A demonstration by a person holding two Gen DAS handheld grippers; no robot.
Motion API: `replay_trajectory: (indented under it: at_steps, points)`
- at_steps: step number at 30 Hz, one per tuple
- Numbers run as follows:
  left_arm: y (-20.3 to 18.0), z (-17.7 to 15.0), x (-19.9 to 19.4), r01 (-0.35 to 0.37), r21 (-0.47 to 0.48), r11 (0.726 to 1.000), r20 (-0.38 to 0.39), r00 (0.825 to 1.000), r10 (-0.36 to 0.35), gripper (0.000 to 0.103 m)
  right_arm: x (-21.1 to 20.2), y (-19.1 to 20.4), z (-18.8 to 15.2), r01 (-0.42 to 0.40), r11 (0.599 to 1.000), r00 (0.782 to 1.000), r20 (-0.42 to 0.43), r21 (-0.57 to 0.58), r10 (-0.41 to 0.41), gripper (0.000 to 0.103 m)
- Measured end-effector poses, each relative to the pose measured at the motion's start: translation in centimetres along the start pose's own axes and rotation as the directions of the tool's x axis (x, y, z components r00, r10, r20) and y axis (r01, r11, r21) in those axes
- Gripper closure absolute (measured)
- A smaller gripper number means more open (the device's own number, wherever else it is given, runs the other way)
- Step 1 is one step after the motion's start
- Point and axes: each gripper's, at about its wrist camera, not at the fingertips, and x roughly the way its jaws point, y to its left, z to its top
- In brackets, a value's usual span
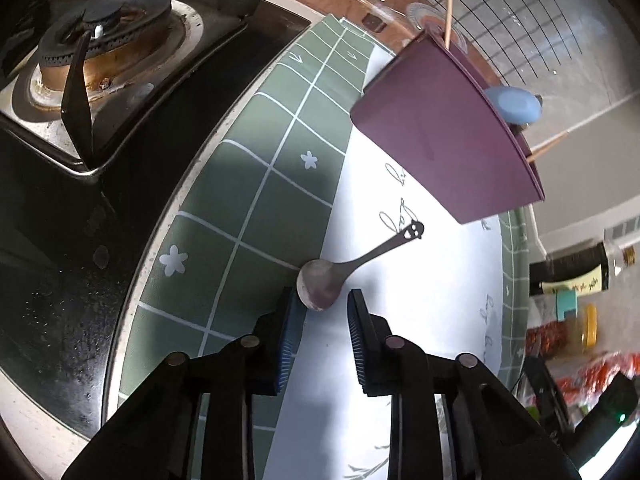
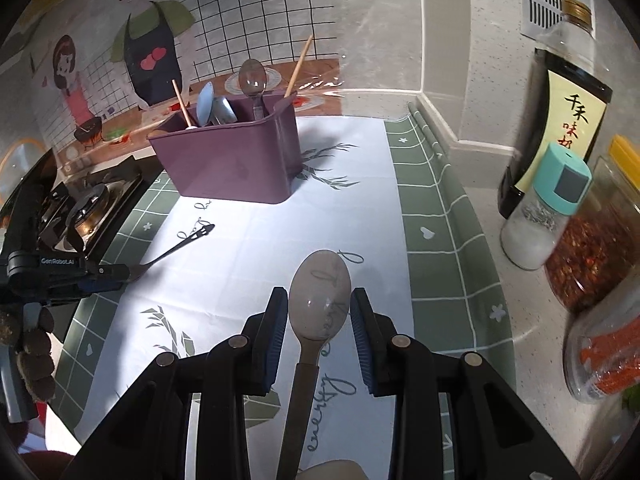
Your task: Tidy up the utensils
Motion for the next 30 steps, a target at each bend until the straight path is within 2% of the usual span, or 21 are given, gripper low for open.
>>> replay_trajectory:
  at_steps: [5, 7, 11, 15, 19, 22, 24, 27, 30]
  points:
    - [-0.2, 0.6, 0.7, -0.003, 0.007, 1.0, 0.002, 1.0, 0.003, 0.093, 0.1, 0.4, -0.1, 0.003, 1.0, 1.0, -0.009, -0.006, -0.003, 0.074]
    - [-1.0, 0.4, 0.5, -0.013, 0.058, 0.998, 0.024, 1.0, 0.011, 0.096, 0.0, 0.7, -0.1, 0.001, 1.0, 1.0, -0.007, -0.014, -0.001, 0.074]
    - [-3.3, 0.2, -1.1, -0.054, 0.201, 0.978, 0.114, 0.993, 0.031, 0.099, -0.2, 1.2, 0.4, -0.002, 0.999, 1.0, 0.009, -0.033, 0.002, 0.074]
    - [-4.8, 0.5, -3.6, -0.09, 0.285, 0.954, 0.201, 0.979, 0.032, 0.1, -0.3, 1.5, 0.8, -0.011, 0.999, 1.0, 0.017, -0.042, 0.012, 0.074]
    - [-6.4, 0.6, -6.9, -0.151, 0.37, 0.917, 0.297, 0.954, 0.037, 0.1, -0.3, 1.7, 1.1, -0.023, 0.999, 0.999, 0.023, -0.043, 0.024, 0.074]
    - [-6.9, 0.9, -8.7, -0.161, 0.405, 0.9, 0.324, 0.946, 0.023, 0.1, -0.2, 1.9, 1.3, -0.031, 0.998, 0.999, 0.029, -0.045, 0.032, 0.074]
    - [-6.8, 1.2, -9.0, -0.163, 0.401, 0.901, 0.312, 0.949, 0.033, 0.1, -0.1, 2.1, 1.4, -0.034, 0.998, 0.999, 0.031, -0.051, 0.035, 0.074]
    - [-6.0, 1.1, -7.0, -0.113, 0.403, 0.908, 0.204, 0.978, 0.032, 0.099, 0.1, 2.3, 1.4, -0.041, 0.998, 0.999, 0.026, -0.056, 0.042, 0.074]
    - [-5.4, 0.0, -4.5, -0.055, 0.4, 0.915, 0.098, 0.995, 0.017, 0.094, 0.3, 2.4, 1.2, -0.044, 0.997, 0.999, 0.013, -0.061, 0.045, 0.074]
